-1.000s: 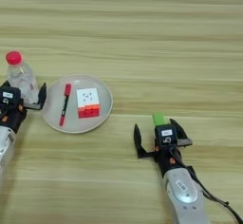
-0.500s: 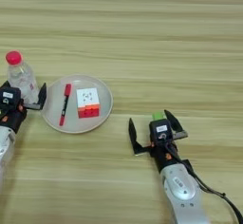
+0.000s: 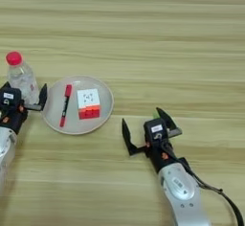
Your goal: Move the objects on the table
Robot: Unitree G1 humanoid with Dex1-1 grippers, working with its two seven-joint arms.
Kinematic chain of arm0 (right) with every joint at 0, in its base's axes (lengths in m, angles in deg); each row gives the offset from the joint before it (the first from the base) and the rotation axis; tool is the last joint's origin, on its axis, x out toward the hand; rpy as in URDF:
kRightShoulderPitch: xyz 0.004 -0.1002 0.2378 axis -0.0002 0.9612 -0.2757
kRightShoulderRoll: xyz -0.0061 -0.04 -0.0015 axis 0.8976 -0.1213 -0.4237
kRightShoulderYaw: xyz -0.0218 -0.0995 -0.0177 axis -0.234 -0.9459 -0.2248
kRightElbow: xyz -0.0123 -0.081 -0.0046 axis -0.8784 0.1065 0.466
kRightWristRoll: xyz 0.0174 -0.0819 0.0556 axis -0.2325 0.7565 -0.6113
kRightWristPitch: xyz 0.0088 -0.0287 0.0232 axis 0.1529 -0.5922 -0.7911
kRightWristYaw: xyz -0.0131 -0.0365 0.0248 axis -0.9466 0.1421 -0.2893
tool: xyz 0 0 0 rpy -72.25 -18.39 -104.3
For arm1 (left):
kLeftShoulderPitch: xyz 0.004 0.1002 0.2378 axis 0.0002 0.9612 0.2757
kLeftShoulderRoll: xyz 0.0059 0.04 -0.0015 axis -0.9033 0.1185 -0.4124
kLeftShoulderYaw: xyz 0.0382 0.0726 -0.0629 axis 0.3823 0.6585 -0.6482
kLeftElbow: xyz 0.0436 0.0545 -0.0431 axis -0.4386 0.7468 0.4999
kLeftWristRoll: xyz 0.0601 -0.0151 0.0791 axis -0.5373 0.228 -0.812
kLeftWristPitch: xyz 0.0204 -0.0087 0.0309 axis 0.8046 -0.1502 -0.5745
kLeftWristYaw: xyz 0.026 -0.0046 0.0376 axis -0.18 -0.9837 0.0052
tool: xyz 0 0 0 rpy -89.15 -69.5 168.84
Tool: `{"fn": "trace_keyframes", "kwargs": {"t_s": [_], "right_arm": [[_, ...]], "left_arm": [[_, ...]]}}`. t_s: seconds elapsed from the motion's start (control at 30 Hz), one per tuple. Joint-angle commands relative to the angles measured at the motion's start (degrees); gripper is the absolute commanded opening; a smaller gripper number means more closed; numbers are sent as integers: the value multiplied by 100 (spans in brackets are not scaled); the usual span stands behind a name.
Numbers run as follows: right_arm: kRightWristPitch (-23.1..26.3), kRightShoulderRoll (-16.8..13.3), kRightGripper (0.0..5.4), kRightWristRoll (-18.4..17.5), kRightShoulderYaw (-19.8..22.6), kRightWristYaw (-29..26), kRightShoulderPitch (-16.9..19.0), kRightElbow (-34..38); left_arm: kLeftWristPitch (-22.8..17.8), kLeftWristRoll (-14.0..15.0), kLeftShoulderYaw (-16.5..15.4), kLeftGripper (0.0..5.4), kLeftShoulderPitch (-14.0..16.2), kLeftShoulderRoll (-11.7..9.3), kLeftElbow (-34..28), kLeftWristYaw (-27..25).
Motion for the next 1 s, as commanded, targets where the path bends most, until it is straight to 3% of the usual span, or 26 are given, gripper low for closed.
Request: {"fn": "trace_keyframes", "kwargs": {"t_s": [0.03,0.4,1.0], "right_arm": [[-38,-12,537,-76,-89,-121,-69,136],[11,34,537,-61,-234,-159,-267,197],[138,301,537,-5,-391,-60,-1026,-242]], "left_arm": [[-12,-118,53,540,-40,14,66,6],[-8,-108,9,540,-38,-16,69,61],[-17,-65,-92,540,101,-86,-49,57]]}}
